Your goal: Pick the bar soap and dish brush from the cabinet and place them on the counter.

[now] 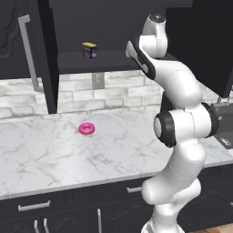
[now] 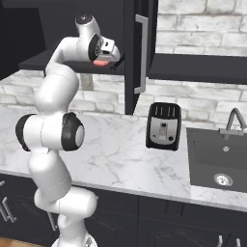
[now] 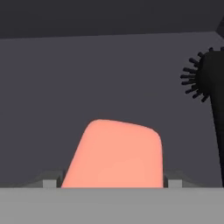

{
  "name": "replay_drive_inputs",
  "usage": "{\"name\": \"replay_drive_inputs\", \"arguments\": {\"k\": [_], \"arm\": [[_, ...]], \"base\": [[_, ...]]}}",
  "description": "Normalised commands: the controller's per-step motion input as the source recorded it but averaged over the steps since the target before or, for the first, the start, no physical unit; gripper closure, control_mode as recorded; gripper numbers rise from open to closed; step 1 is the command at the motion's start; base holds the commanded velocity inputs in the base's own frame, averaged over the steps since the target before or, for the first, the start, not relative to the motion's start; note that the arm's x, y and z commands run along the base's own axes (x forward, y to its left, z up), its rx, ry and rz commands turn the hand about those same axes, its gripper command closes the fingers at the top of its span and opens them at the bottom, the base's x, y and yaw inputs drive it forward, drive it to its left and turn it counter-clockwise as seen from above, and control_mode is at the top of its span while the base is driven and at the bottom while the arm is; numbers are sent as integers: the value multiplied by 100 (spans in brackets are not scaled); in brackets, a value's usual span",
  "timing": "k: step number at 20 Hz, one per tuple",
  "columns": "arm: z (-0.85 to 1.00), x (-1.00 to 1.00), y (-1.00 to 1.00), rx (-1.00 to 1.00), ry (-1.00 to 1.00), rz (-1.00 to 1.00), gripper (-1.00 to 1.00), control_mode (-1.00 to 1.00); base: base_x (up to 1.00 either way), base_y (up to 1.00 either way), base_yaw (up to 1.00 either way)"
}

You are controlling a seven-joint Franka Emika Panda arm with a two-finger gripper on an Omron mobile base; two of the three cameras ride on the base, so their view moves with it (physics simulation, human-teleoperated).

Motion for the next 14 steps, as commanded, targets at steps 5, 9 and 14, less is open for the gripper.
{"name": "replay_drive_inputs", "arguments": {"k": [5,9,14], "arm": [[-40,-70,0,0,-14,0,100,-100],[-40,-74,0,0,-12,0,100,-100],[-42,-75,0,0,-5,0,100,-100]], "base": [[0,0,0],[0,0,0],[0,0,0]]}}
